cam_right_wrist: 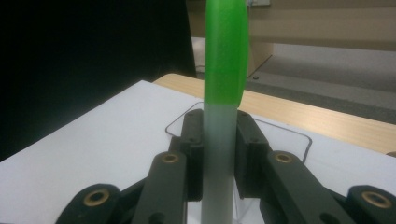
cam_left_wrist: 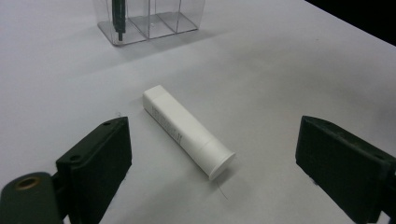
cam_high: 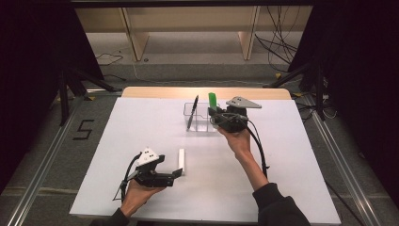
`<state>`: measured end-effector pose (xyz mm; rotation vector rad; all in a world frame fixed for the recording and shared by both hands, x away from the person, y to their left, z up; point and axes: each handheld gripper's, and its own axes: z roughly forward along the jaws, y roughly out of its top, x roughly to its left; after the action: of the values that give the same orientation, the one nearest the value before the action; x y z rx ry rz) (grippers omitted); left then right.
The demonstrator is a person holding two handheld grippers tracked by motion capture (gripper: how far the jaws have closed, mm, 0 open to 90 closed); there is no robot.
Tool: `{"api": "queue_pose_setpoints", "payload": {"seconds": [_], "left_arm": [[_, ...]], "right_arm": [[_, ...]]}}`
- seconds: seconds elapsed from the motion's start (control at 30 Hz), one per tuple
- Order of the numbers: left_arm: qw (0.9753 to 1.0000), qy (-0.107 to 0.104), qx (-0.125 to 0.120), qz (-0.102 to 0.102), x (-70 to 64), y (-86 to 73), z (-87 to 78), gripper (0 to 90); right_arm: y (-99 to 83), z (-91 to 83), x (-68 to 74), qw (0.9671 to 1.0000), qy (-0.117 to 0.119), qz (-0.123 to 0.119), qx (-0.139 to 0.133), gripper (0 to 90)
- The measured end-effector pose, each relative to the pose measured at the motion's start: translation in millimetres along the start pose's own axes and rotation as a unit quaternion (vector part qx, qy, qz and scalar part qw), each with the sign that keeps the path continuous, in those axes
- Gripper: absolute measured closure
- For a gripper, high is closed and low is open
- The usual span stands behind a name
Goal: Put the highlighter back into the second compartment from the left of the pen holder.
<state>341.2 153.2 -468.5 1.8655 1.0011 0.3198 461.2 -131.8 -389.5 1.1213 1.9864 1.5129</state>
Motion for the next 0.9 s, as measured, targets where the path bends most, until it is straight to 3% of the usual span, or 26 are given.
{"api": "queue_pose_setpoints", "payload": {"seconds": [0.9], "left_arm": [[1.0000, -0.003, 0.005, 0.000, -4.8, -1.9, 5.0, 10.2]], "right_arm": [[19.7, 45.9, -5.1, 0.9993, -0.033, 0.016, 0.006, 77.1]]}}
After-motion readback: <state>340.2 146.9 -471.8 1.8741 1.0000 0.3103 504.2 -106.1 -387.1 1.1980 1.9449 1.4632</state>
